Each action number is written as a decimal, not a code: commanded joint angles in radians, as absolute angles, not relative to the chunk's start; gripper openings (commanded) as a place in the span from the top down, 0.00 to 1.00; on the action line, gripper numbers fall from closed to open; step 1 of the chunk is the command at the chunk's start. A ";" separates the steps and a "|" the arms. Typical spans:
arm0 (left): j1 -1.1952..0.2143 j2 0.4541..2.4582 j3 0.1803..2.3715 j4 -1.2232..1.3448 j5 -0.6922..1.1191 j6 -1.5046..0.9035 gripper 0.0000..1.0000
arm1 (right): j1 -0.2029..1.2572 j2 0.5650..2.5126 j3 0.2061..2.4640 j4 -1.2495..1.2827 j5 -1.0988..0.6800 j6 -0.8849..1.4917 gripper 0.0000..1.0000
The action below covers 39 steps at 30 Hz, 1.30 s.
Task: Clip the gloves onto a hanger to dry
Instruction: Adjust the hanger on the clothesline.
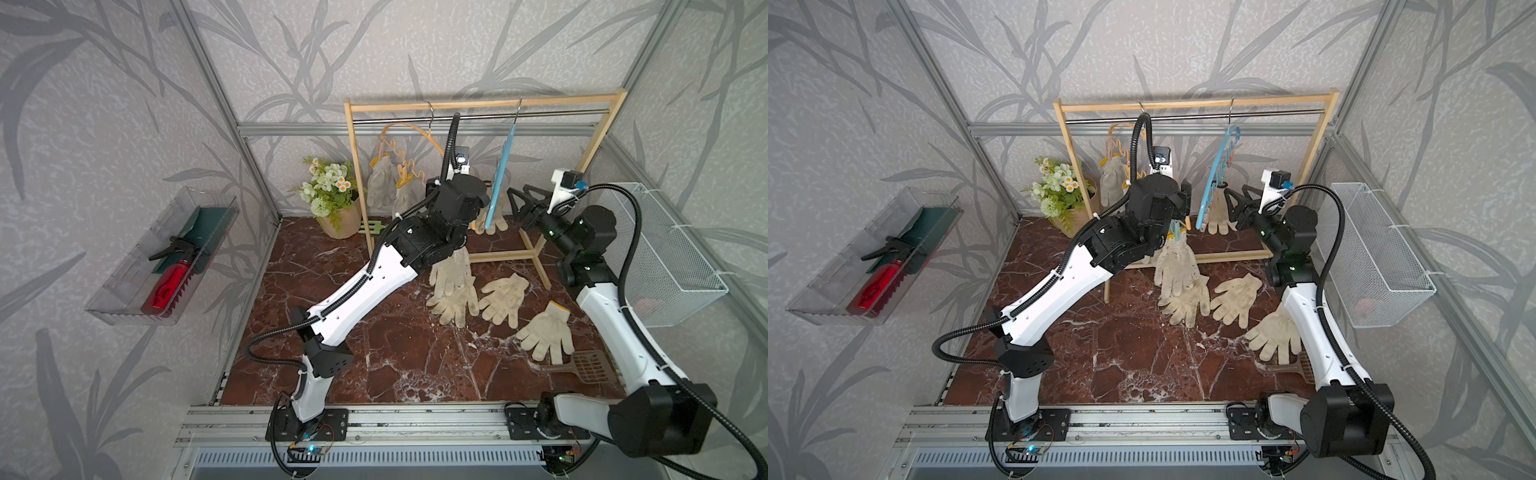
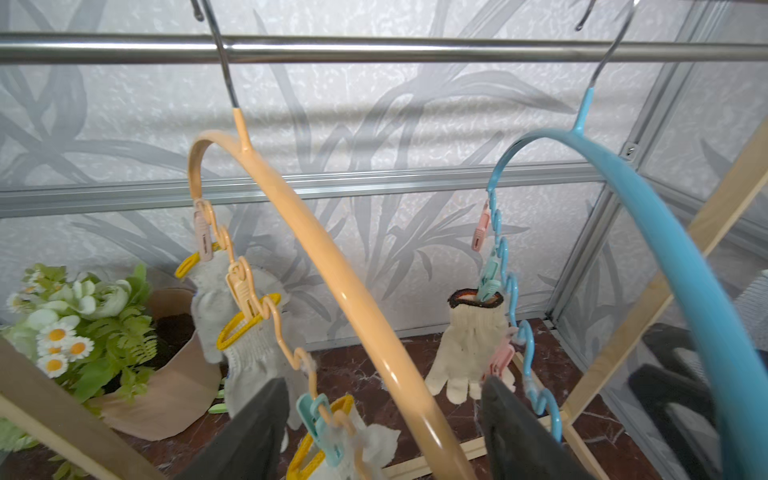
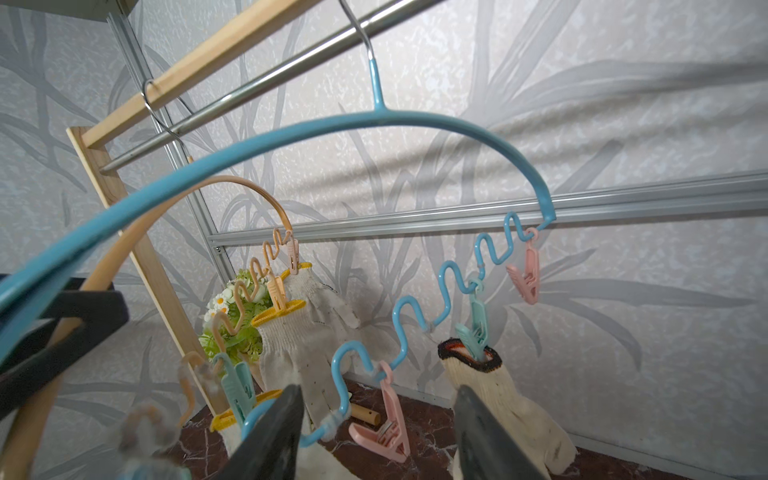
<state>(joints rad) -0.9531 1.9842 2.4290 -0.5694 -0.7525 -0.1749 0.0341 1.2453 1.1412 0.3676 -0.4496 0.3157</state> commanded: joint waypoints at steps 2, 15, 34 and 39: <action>-0.943 1.959 2.443 -0.647 -0.914 -0.128 0.30 | 0.042 1.223 1.134 0.381 -0.432 0.308 0.41; -0.845 1.640 2.023 -0.541 -0.955 -0.056 0.66 | 0.075 1.233 1.140 0.391 -0.432 0.301 0.41; -0.713 1.484 1.863 -0.439 -0.975 0.176 0.83 | 0.100 1.250 1.152 0.377 -0.425 0.278 0.42; -0.690 1.454 1.835 -0.440 -0.957 0.172 0.83 | 0.104 1.255 1.152 0.377 -0.423 0.275 0.42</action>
<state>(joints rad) -0.7025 1.4960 1.8427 -0.4923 -0.9363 0.1623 0.0986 1.2488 1.1412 0.3672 -0.4267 0.2863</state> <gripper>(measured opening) 0.171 0.577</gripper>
